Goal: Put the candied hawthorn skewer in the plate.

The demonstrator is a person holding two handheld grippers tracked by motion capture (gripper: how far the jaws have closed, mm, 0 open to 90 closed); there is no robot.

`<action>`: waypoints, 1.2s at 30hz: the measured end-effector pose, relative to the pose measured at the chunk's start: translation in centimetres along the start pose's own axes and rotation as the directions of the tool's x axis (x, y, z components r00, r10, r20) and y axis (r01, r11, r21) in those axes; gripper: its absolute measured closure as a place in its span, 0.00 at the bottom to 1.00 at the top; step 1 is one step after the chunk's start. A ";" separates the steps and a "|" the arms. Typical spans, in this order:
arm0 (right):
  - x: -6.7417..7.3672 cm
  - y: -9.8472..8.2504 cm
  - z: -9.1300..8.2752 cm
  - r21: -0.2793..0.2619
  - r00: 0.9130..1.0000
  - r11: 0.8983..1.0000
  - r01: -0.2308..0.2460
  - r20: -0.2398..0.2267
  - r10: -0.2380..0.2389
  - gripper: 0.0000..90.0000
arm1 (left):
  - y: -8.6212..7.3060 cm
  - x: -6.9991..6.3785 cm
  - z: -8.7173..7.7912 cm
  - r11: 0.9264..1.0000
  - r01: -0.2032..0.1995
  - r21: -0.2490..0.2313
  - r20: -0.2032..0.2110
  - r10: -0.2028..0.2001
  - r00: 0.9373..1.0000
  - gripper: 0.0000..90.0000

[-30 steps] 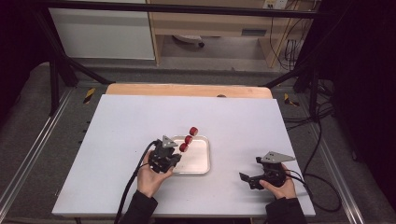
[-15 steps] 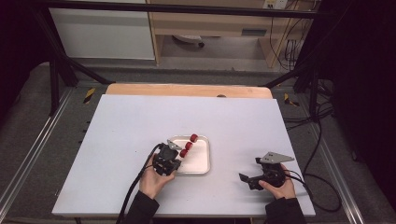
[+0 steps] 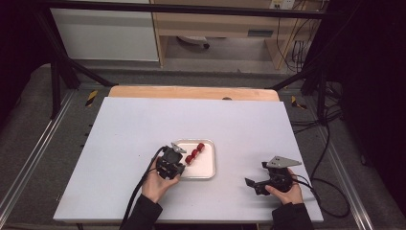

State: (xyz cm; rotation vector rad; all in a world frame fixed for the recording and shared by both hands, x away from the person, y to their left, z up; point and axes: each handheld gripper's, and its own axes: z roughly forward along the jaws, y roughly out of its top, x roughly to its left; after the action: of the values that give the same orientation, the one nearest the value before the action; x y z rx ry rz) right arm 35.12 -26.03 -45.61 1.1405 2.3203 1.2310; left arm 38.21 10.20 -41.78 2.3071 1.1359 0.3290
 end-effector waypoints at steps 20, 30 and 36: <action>-0.1 0.1 -0.4 -0.015 1.000 1.000 -0.009 -0.002 0.009 0.01 | -1.8 4.0 -5.1 0.985 -0.108 -0.137 0.075 0.119 0.990 0.14; 0.0 0.1 -0.4 -0.010 1.000 1.000 -0.014 -0.002 0.013 0.01 | -7.5 7.5 -6.0 0.981 -0.047 -0.186 0.024 0.052 0.998 0.08; 0.0 0.1 -0.3 -0.001 1.000 1.000 -0.012 -0.010 0.012 0.01 | -10.7 8.9 -5.8 0.974 -0.010 -0.228 0.037 0.019 0.999 0.08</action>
State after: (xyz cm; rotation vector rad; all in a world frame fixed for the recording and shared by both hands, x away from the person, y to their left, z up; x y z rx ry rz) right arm 34.95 -26.20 -45.35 1.1523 2.3224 1.2447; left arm 34.10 24.62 -43.24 2.1123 1.0069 0.3963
